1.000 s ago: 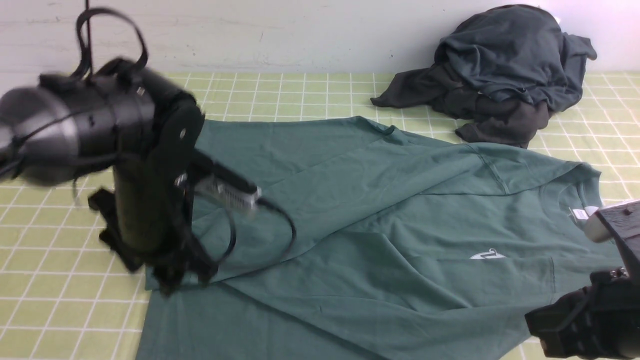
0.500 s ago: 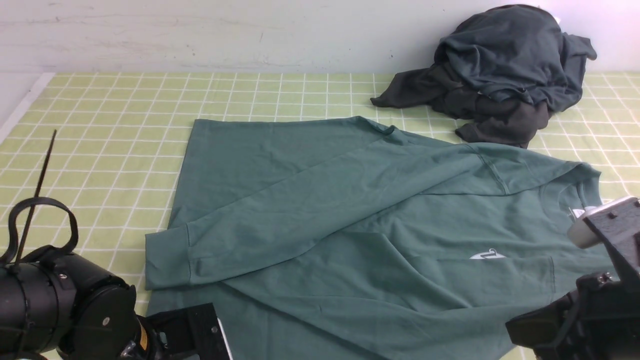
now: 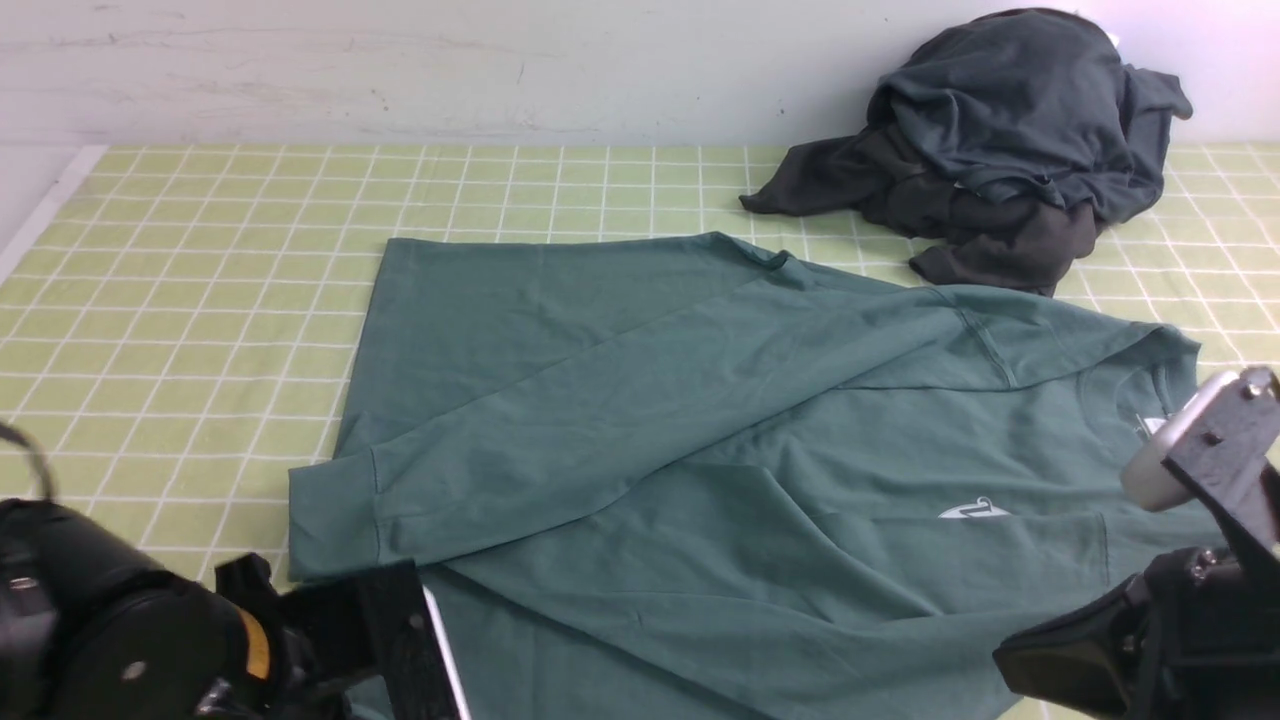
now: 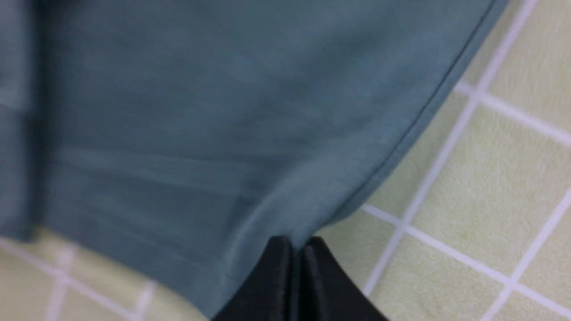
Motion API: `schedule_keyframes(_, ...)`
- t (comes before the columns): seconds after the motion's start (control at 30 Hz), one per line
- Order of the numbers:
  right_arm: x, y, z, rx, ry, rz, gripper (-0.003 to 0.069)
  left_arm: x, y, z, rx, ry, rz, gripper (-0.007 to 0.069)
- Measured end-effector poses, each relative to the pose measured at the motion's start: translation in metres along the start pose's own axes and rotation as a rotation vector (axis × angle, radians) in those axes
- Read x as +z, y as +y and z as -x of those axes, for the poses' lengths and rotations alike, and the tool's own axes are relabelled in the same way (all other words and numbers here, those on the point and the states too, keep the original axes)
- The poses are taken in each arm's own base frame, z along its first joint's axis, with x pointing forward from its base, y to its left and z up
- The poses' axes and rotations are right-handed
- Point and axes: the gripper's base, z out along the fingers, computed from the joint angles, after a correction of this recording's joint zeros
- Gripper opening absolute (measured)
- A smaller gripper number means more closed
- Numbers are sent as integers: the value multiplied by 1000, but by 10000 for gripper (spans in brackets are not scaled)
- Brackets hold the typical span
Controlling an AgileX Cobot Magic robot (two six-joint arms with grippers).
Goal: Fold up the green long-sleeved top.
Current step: Use both arms simultaneously to clamp the lower edge of the clothing fabric
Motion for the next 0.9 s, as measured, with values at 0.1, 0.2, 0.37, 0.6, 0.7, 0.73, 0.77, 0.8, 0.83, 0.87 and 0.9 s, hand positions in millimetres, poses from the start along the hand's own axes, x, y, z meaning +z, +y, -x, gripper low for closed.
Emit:
schedule_keyframes(0.1, -6, -3, 10, -91, -11, -30, -2, -23, 1, 0, -50, -70, 56, -1)
schedule_keyframes(0.2, -9, -11, 19, -181, 27, -84, 34, -36, 1, 0, -138, -118, 86, -1)
schedule_keyframes(0.37, 13, -42, 7, -394, 307, -172, 192, -41, -1, -3, -316, -126, 77, -1)
schedule_keyframes(0.6, 63, -74, -11, -619, 520, -103, 335, -42, -1, -3, -346, -124, 73, -1)
schedule_keyframes(0.7, 80, -84, -17, -757, 558, -72, 326, -43, 0, -2, -347, -124, 74, -1)
schedule_keyframes(0.73, 85, -86, -19, -788, 567, -65, 316, -43, 0, -2, -347, -124, 74, -1)
schedule_keyframes(0.77, 85, -87, -19, -797, 570, -64, 313, -43, 0, -2, -347, -122, 73, -1)
schedule_keyframes(0.8, 89, -90, -20, -828, 571, -66, 290, -43, 0, -3, -347, -118, 71, -1)
schedule_keyframes(0.83, 92, -92, -19, -845, 562, -78, 253, -43, -1, -3, -349, -118, 70, -1)
schedule_keyframes(0.87, 93, -93, -18, -850, 548, -96, 207, -43, -1, -2, -351, -119, 69, -1)
schedule_keyframes(0.9, 93, -93, -17, -843, 540, -103, 185, -43, -1, -2, -354, -120, 68, -1)
